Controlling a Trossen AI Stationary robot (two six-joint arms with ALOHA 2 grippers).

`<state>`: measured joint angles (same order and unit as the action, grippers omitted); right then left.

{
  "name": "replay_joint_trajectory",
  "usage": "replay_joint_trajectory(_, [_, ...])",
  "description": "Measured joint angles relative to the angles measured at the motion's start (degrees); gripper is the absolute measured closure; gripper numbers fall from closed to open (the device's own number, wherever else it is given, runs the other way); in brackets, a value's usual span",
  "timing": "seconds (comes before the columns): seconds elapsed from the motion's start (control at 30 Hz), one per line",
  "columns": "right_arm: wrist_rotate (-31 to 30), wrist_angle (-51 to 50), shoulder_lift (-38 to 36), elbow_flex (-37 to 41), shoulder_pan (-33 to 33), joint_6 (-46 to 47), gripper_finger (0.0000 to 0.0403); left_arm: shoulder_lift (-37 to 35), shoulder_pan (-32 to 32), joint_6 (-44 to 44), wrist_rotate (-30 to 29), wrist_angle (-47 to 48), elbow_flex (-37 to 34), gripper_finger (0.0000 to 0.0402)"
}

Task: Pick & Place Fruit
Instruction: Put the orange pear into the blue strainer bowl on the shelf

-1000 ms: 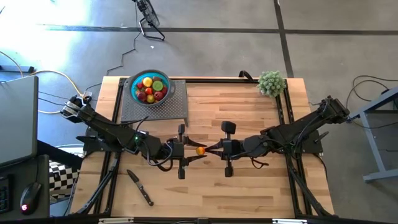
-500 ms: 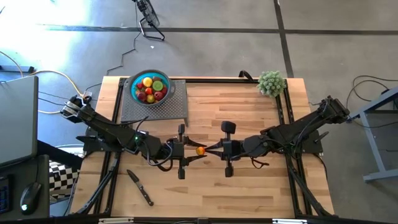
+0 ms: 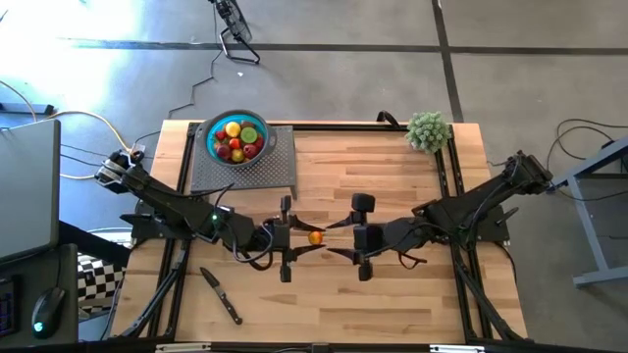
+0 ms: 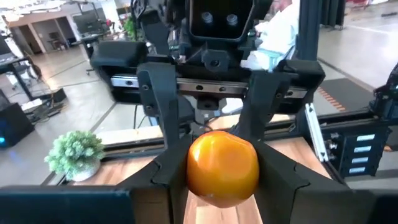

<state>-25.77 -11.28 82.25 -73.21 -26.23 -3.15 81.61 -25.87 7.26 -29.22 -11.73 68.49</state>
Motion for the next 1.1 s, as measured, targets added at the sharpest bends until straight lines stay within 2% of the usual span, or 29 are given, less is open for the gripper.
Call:
replay_joint_trajectory(0.1, [-2.2, -5.0, -0.6, 0.0, -0.5, 2.9, 0.0161, -1.6, 0.0, 0.0, -2.0, 2.1, 0.0, 0.0265])
replay_joint_trajectory(0.2, [-2.9, -9.6, -0.8, 0.0, -0.5, 6.1, 0.0155, -3.8, 0.0, 0.0, -6.3, 4.8, 0.0, 0.0265])
replay_joint_trajectory(0.47, [-2.6, -17.4, -0.7, 0.0, -0.4, 12.2, 0.0168, -9.9, 0.0, -1.5, -24.0, 15.7, 0.0, 0.0265])
replay_joint_trajectory(0.63, [-2.7, -17.7, -0.7, 0.0, -0.4, 12.2, 0.0176, -13.0, 0.0, -8.5, -36.0, 24.7, 0.0, 0.0265])
replay_joint_trajectory(0.8, [-2.8, -18.0, -0.7, 0.0, -0.4, 12.1, 0.0182, -15.3, 0.2, -20.3, -45.7, 37.3, 0.0, 0.0265])
replay_joint_trajectory(0.93, [-2.8, -18.0, -0.7, 0.0, -0.4, 12.1, 0.0184, -16.2, 3.3, -31.7, -46.0, 48.7, 0.0, 0.0265])
replay_joint_trajectory(1.1, [-2.8, -18.0, -0.7, 0.0, -0.4, 12.0, 0.0184, -16.6, 10.7, -42.3, -39.5, 59.9, 0.0, 0.0265])
